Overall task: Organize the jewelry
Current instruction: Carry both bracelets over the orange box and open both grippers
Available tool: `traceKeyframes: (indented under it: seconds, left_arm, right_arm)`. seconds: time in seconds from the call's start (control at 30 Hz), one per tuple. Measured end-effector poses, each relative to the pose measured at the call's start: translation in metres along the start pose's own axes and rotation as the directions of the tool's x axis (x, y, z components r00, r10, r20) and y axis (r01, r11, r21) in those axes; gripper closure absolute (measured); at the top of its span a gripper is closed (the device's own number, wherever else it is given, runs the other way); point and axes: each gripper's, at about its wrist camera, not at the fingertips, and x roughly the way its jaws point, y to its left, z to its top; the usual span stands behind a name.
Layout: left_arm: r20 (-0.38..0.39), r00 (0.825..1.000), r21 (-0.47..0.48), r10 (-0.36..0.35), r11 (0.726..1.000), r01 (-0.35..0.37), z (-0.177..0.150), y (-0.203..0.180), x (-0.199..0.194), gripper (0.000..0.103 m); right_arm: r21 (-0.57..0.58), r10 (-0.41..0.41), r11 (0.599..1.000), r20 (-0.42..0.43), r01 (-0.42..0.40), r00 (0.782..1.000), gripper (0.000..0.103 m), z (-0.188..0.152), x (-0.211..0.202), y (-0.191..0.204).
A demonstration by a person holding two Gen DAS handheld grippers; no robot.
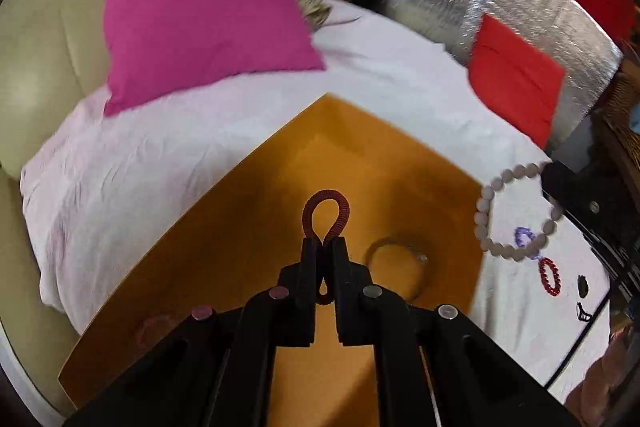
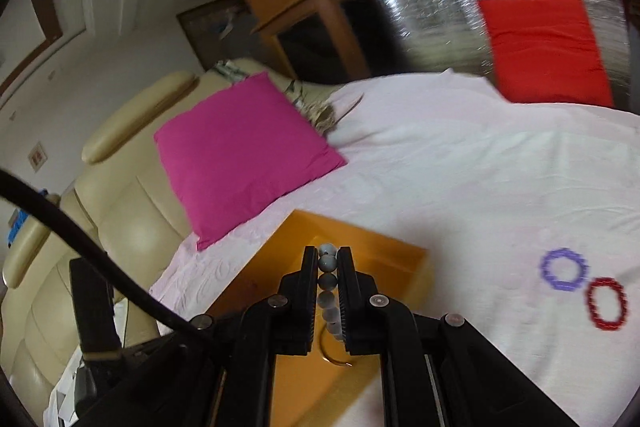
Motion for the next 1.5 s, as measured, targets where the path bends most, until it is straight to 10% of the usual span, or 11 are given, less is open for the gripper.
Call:
traceKeyframes:
  seconds: [0.57,0.7,1.13,1.2,1.27,1.5]
  left_arm:
    - [-0.145,0.989,-0.078,0.007,0.997,-0.019,-0.006,0.033,0.032,0.094]
    - [-0.145,0.989,-0.058,0.030,0.998,-0.039,-0.007,0.030,0.030,0.063]
    - [0.170,0.970,0.103,0.172,0.976,-0.191,-0.008,-0.030,-0.016,0.034]
    - [0.244,0.952,0.142,0.185,0.964,-0.224,-0.013,-0.047,-0.026,0.032]
    - [0.308,0.933,0.179,0.187,0.952,-0.249,-0.019,-0.064,-0.035,0.030]
    - [0.408,0.901,0.260,0.147,0.927,-0.269,-0.038,-0.116,-0.044,0.024]
  right_arm:
    - [0.080,-0.052,0.993,-0.318,0.082,0.947,0.092,0.002,0.143,0.007]
    - [0.086,-0.097,0.987,-0.331,0.133,0.939,0.089,0.003,0.147,0.003]
    - [0.066,-0.133,0.988,-0.115,0.142,0.984,0.082,0.010,0.033,-0.023]
    - [0.075,-0.145,0.986,-0.082,0.151,0.986,0.072,0.006,0.009,-0.033]
    - [0.102,-0.173,0.979,-0.050,0.177,0.984,0.037,-0.001,-0.020,-0.049]
    - [0.193,-0.295,0.938,0.011,0.288,0.955,0.035,-0.035,-0.107,-0.126]
